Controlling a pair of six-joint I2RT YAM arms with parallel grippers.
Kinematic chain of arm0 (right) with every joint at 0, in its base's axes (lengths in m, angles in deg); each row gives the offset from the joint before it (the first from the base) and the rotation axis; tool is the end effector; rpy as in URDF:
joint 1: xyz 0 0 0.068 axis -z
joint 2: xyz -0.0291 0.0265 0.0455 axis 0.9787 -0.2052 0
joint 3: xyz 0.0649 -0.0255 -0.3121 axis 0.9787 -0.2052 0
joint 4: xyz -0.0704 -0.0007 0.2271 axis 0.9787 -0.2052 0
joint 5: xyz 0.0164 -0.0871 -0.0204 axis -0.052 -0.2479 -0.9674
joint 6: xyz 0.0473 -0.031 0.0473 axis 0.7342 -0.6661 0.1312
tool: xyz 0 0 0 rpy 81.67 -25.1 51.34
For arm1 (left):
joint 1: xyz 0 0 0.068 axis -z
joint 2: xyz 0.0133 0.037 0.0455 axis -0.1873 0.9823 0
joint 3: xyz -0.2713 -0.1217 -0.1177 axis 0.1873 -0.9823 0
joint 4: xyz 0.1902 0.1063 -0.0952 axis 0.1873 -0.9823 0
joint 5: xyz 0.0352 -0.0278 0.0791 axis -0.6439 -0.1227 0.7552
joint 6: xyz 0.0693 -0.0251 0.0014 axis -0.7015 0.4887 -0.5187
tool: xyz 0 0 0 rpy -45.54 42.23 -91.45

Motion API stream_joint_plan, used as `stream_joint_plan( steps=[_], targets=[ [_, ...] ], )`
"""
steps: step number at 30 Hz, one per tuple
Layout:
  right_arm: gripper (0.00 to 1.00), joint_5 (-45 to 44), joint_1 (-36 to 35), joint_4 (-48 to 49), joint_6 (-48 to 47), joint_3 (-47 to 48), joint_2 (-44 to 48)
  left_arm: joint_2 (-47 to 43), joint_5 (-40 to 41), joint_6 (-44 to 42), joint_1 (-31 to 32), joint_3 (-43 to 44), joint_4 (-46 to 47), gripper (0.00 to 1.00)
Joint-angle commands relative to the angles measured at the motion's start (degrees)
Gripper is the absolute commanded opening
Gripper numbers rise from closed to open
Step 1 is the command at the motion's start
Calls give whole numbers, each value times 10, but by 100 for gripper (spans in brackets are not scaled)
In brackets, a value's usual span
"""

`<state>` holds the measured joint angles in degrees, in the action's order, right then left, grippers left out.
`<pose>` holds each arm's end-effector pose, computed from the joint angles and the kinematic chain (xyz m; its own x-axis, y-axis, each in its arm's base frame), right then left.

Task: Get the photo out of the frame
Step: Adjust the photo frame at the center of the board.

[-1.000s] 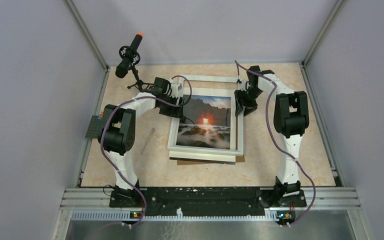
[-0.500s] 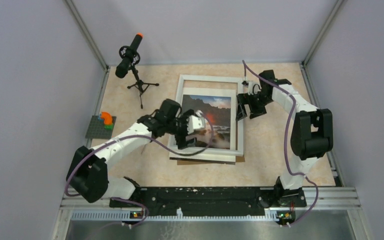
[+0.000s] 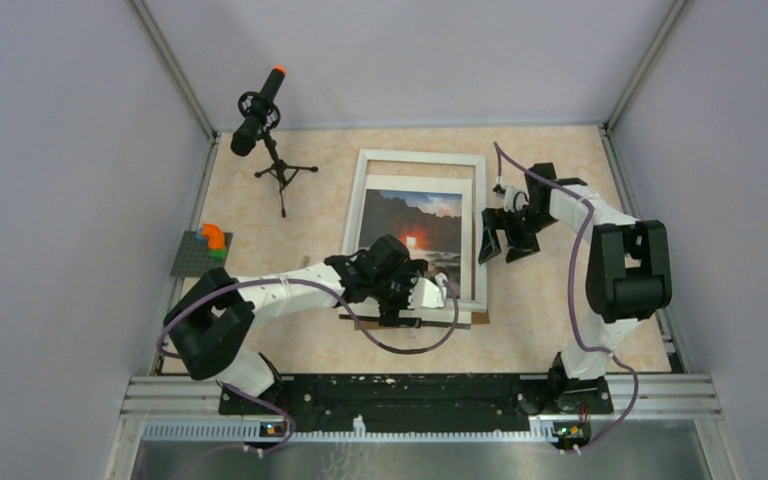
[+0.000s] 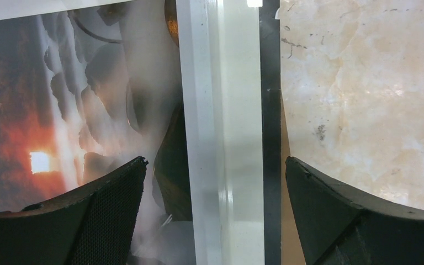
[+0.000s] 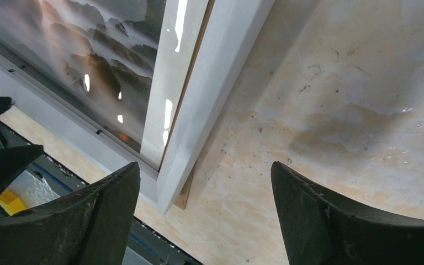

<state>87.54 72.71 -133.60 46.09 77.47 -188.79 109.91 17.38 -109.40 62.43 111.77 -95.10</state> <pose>0.3150 0.0598 0.2258 -0.9562 -0.1826 -0.2287 -0.2704 0.8502 0.4518 0.1684 -0.2471 0.2329 0.2368 0.7365 -0.6337 0.9679 -0.1224 0.2194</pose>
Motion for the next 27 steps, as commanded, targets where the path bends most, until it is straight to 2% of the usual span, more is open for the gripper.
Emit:
stream_joint_plan(
  steps=[1, 13, 21, 27],
  targets=[
    [85, 3, 3, 18, 1, -1, 41, 13, 31, -7, 11, -4, 46, 99],
    [84, -4, 8, 17, 1, 0, 43, 47, 115, -1, 43, -21, 69, 99],
    [83, -1, 10, 16, -2, -7, 42, 85, 181, 33, 43, 19, 87, 98],
    [83, -1, 11, 16, -3, -12, 44, 105, 196, 30, 43, 35, 100, 95]
  ],
)
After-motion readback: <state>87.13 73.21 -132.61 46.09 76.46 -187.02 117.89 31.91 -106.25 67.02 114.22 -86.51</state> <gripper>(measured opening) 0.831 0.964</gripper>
